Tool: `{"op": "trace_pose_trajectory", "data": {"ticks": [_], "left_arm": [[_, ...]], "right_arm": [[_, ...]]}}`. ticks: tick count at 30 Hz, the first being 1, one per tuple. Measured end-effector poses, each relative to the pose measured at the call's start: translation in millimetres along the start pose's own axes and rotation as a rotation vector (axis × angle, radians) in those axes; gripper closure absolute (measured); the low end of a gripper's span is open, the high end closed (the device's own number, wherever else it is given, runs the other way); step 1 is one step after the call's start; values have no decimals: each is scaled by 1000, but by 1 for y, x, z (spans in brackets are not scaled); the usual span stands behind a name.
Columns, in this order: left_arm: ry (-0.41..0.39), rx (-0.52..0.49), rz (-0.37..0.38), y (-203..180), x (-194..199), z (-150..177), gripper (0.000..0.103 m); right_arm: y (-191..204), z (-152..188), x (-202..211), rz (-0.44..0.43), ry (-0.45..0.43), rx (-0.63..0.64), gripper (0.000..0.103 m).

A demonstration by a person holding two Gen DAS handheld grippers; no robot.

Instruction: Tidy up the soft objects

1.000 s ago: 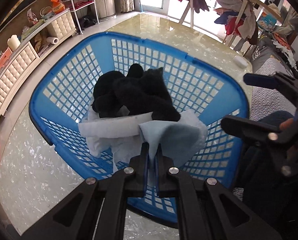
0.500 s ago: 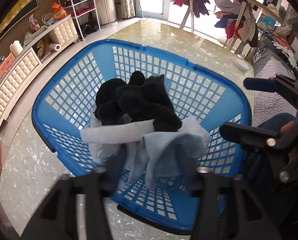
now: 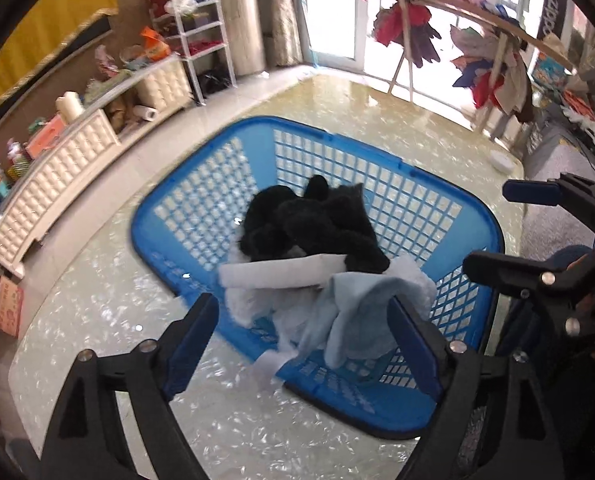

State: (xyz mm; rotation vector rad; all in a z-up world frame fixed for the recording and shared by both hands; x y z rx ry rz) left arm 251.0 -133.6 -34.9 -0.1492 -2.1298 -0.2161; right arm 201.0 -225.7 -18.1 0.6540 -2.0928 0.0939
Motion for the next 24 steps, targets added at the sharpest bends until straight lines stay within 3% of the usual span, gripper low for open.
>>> {"op": "trace_pose_trajectory", "data": {"ticks": [5,8,10,14,24], "left_arm": [[-82,72,-101,11,25,16,9],[-109,104,-110,14,42,27,9],[-143,130,-116,16,57,36,0],[-208,143,-126,14,85,51,0],[-400,192,-97,23,151,78,0]], "right_arm": [[7,0,8,44,-37,33,0],[15,4,13,56,-48,44,0],[23,8,14,36,-32,38,0],[47,14,29,31,-60,74,1],[110,18,86,127,-250,200,1]]}}
Point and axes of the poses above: each gripper's, at about its wrist camera, not at the fingertips, and x roughly against the way its jaws point, y to its left, z to its underside, the point moved 3 cm from there along -x, roughly the way its jaws point, and after that the axes turned 3 degrees about -z, right-handed, at the moved point
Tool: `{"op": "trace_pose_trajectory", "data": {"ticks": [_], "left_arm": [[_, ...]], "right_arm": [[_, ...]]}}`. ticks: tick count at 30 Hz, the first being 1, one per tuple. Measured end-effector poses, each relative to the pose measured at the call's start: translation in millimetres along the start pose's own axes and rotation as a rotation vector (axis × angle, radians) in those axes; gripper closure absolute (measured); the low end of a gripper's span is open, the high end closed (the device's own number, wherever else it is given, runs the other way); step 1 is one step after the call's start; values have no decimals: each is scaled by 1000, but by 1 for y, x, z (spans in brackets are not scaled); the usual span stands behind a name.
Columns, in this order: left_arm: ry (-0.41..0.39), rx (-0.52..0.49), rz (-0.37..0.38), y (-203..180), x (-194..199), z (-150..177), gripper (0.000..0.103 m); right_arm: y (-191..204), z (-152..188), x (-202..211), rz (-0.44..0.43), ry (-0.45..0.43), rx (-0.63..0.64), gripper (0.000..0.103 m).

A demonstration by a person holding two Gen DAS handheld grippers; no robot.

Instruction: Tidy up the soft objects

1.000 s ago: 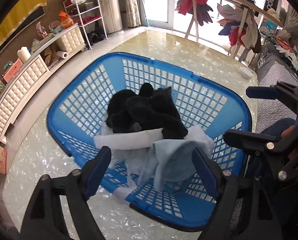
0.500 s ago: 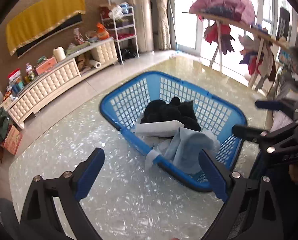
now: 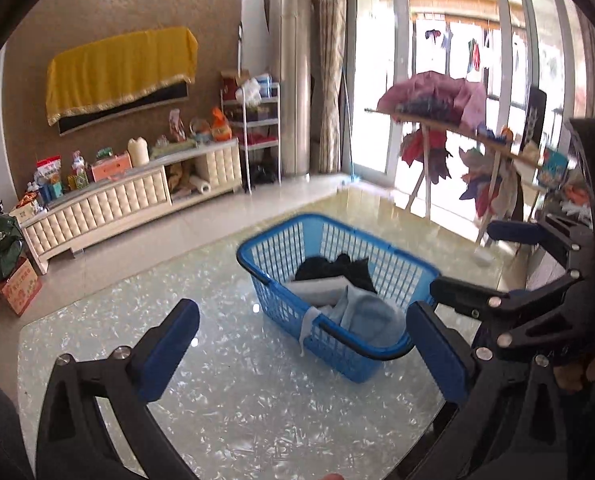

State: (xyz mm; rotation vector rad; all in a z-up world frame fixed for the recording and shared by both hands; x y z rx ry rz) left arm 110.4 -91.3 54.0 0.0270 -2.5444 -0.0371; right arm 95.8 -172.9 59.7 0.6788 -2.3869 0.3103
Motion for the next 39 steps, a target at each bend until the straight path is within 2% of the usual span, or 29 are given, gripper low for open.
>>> {"op": "trace_pose_trajectory", "data": {"ticks": [2,7,17,24,39], "left_arm": [[-48,17,1,5,13,-1,0],[-106,35,19,12,28,1,0],[-115,71,8,28,37,16,0],[-85,73,-39,35,33,28,0],[-77,80,-64,38,36,36,0]], "right_arm": [[9,0,9,25,-19,20,1],[24,1,19,88,-35,49,1],[26,9,28,186,-28,42,1],[35,11,28,191,-18,61,1],[38,14,28,185,-3,74,1]]}}
Point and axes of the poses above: each gripper's, at about its wrist camera, not at the fingertips, and x roughly against the way its jaws point, y to its left, z to its underside, the point moved 3 cm from there along -x, roughly the way its jaws point, and after that the axes turned 3 degrees about -z, right-handed, at the moved point
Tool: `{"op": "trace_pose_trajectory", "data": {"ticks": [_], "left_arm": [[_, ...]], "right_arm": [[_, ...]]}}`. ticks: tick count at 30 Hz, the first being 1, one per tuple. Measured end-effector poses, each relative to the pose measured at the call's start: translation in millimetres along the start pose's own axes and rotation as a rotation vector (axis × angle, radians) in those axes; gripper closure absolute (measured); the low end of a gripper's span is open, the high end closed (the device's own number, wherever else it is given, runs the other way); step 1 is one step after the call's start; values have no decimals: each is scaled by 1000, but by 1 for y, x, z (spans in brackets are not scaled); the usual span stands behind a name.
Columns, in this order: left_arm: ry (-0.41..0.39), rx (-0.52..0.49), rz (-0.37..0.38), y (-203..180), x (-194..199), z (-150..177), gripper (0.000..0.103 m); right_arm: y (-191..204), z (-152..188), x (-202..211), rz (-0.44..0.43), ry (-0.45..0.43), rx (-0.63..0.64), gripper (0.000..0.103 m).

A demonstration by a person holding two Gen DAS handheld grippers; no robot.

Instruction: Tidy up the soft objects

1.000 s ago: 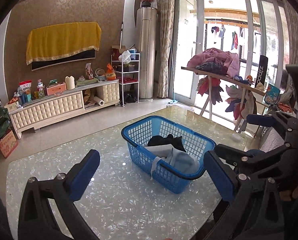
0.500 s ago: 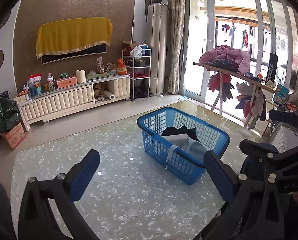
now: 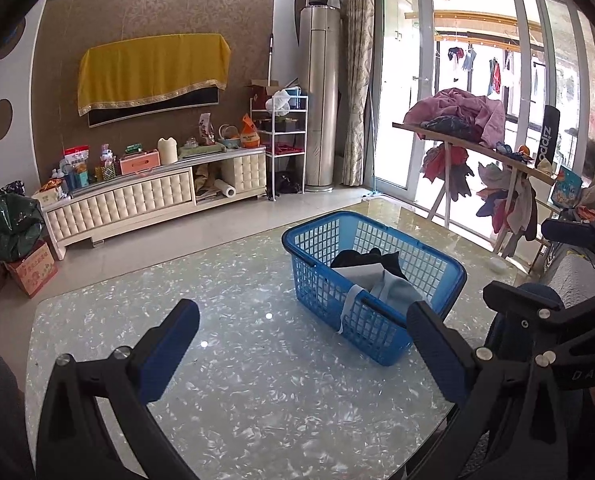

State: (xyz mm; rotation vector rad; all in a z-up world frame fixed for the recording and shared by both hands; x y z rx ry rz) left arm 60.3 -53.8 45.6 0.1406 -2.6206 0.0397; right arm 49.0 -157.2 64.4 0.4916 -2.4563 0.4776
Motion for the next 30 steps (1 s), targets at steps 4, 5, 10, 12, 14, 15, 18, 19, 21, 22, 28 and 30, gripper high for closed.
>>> {"op": "trace_pose_trajectory", "data": {"ticks": [4,5,10,12,14,15,18,19,21,22,28,30], "left_arm": [[-4,2,0,0,1,0,0],[-3,3,1,0,1,0,0],[5,7,-6,1,0,1,0],[3,7,-9,1,1,1,0],[0,8,-7,1,1,2,0],[-1,9,-5,1,1,2,0],[-1,11,2,0,2,2,0],[0,12,2,0,2,2,0],[4,15,2,0,2,3,0],[2,16,1,0,2,3,0],[-3,34,18,1,2,1,0],[-4,35,16,2,2,2,0]], "right_arm": [[-1,0,2,1,0,-5,1],[0,0,2,0,0,-5,1],[1,1,2,-2,2,3,1],[1,0,3,-1,5,1,1],[1,0,3,1,5,3,1],[1,0,2,3,5,2,1],[0,0,3,3,6,0,1],[0,1,3,4,6,0,1],[-1,1,3,5,7,-2,1],[-1,1,3,5,6,-3,1],[0,1,2,7,13,-1,1],[1,2,2,7,13,2,1]]}}
Point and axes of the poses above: each gripper's, at about its wrist camera, not at the fingertips, and x roughly against the way its jaws point, y to its left, z to its underside, the point moved 3 cm from there along -x, roughly the way its jaws point, and after that the axes turned 3 degrees about -z, right-handed, at the moved point
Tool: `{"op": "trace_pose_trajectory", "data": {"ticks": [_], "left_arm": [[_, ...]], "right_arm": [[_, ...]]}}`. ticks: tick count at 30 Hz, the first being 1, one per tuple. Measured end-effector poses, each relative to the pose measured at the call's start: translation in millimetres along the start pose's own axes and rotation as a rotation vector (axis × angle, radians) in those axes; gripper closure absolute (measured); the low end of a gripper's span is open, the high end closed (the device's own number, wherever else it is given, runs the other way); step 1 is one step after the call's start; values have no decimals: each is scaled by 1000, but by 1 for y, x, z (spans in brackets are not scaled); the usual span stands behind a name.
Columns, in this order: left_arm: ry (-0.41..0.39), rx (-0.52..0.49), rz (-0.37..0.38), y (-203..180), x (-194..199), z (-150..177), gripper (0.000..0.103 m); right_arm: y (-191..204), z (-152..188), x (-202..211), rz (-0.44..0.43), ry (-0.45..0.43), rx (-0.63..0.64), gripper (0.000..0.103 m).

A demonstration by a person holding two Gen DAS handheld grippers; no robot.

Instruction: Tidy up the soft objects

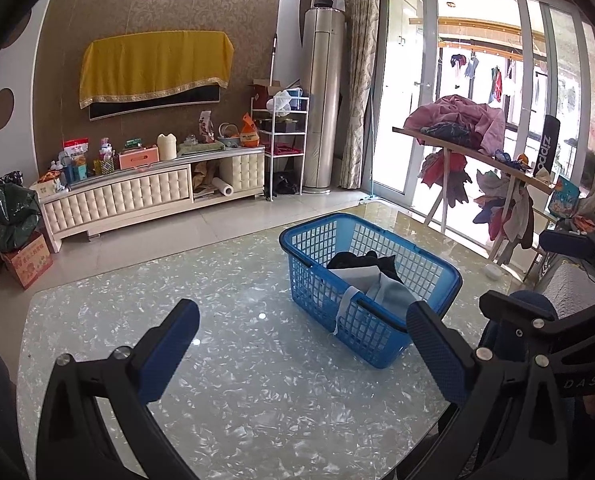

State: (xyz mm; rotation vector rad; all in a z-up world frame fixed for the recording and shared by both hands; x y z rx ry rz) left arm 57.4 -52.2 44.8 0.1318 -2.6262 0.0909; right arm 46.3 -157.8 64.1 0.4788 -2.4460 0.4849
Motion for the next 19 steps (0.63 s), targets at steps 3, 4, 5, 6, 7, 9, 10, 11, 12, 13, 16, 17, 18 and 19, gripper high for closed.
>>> {"op": "trace_pose_trajectory", "data": {"ticks": [3,4,5,6,7,9,10,11,12,13,16,17,18,19], "left_arm": [[-8,-1,-11,0,1,0,0],[-10,0,-12,0,1,0,0],[-9,2,-12,1,0,1,0],[-7,5,-11,1,0,1,0],[-5,7,-9,1,0,1,0],[-3,9,-8,1,0,1,0],[-2,9,-9,1,0,0,0],[-1,8,-11,1,-1,0,0],[0,8,-13,1,-1,0,0],[1,6,-14,0,-1,1,0],[6,4,-15,0,-2,1,0],[6,4,-16,0,-2,1,0],[6,6,-16,0,-2,1,0],[6,6,-16,0,-2,1,0]], "right_arm": [[0,0,1,-2,0,3,1],[0,1,1,-2,0,4,1],[0,0,1,-1,0,6,1],[0,0,1,-1,0,6,1],[0,0,2,-1,-1,7,1],[1,0,1,-2,1,7,1],[1,0,2,-3,1,8,1],[1,0,2,-5,2,9,1],[1,0,2,-6,2,11,1],[2,0,2,-7,2,12,1],[3,1,3,-11,2,15,1],[4,1,3,-11,1,16,1],[4,1,3,-12,1,17,1],[4,1,3,-14,2,17,1]]}}
Point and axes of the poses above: each gripper's, at about its wrist camera, not at the fingertips, and x roughly against the way its jaws point, y to its left, z to its underside, the point moved 3 cm from there along -x, roughly the way its jaws point, and after that the axes turned 3 degrees about -z, right-handed, at the moved point
